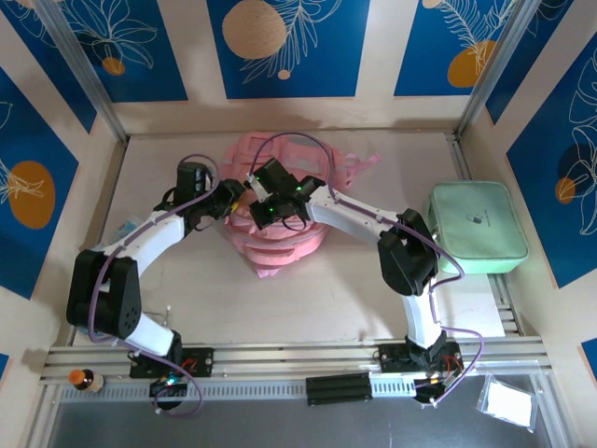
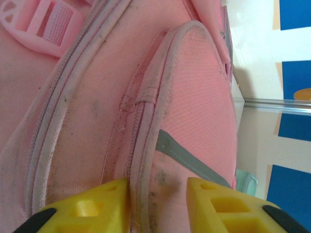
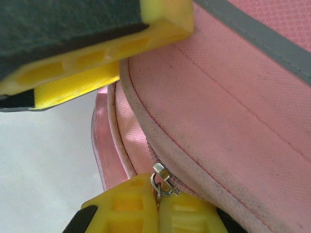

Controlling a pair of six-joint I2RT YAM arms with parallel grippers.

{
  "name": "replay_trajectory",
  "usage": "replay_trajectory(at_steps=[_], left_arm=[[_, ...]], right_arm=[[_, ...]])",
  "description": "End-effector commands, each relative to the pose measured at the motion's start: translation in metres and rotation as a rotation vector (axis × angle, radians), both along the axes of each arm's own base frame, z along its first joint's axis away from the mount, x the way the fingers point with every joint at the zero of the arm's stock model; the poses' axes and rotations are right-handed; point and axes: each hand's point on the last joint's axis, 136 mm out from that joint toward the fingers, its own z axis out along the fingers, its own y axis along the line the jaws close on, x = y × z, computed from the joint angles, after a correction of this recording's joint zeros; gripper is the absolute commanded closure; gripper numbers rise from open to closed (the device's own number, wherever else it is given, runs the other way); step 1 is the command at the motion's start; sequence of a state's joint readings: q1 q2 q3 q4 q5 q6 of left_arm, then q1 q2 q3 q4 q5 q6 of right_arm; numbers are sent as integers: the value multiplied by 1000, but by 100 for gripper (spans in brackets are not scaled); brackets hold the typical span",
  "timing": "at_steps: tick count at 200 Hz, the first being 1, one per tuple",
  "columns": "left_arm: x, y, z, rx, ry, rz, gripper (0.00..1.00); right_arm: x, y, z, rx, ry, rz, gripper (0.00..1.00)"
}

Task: Pack the student bag
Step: Zip the student bag at the top-center of the table.

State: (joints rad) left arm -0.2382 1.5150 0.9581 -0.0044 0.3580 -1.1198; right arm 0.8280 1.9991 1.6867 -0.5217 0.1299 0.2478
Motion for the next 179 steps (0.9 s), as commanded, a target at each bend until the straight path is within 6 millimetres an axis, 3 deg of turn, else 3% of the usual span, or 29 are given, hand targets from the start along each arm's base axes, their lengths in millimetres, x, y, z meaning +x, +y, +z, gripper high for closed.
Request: replay_trajectory(at_steps=[1, 32, 63, 132, 162, 179], left_arm=[[5, -6, 8, -17, -35, -18, 72], [5, -5, 4, 8, -31, -22, 88], [6, -1, 2, 55, -30, -28, 100], [14, 2, 0, 113, -29, -48, 100], [19, 5, -1, 137, -30, -56, 100], [20, 6, -1, 160, -31, -74, 100]], right_arm=[[-10, 9, 23, 76, -3, 37, 100], [-8, -4, 18, 33, -24, 1, 100], [-6, -40, 13, -63, -70, -73, 100], [-13, -140, 2, -125, -46, -273, 100], [-12, -168, -3, -133, -26, -314, 100], [-15, -168, -5, -105, 11, -249, 99]])
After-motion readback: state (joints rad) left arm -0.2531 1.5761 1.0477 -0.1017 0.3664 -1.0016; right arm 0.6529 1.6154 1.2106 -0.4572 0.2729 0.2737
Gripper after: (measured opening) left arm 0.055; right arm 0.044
